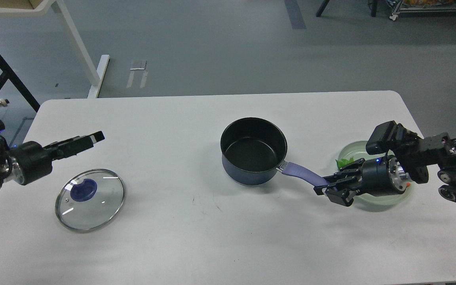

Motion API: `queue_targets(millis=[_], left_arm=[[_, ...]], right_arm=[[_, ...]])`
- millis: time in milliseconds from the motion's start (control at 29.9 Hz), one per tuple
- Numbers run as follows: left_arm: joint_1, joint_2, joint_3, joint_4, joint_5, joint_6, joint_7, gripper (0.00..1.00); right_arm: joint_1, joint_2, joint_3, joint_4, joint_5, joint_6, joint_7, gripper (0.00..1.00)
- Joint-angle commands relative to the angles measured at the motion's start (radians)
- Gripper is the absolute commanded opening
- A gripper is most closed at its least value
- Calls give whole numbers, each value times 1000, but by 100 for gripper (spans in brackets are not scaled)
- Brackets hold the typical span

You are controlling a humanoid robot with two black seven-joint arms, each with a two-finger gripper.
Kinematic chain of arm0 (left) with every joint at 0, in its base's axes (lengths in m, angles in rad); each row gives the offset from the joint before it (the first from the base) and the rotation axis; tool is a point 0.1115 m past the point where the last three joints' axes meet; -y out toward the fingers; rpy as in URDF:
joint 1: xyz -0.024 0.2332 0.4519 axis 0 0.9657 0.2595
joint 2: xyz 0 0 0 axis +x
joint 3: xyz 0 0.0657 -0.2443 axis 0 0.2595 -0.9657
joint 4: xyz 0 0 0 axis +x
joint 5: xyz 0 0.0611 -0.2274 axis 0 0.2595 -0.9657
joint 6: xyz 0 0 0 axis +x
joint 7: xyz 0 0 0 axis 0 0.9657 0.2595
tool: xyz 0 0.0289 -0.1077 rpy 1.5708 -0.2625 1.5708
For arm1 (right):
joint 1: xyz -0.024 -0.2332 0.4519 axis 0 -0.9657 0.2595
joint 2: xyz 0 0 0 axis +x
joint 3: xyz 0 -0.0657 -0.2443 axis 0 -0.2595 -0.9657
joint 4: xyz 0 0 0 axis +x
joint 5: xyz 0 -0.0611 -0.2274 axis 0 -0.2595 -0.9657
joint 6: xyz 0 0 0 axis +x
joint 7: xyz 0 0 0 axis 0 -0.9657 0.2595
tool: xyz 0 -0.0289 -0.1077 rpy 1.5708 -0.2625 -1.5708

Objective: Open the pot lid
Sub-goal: 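Open the left gripper and raise it away from the lid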

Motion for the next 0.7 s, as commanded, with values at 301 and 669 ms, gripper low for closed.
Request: queue_targets(millis=[301, 669], left_arm=[[-6, -28, -102, 3, -359, -157, 0, 99], [-6, -97, -173, 26, -563, -140, 0, 99]], right_arm=[[4, -6, 1, 2, 2, 0, 0, 38], [20, -37, 14, 9, 11, -9, 0, 85]])
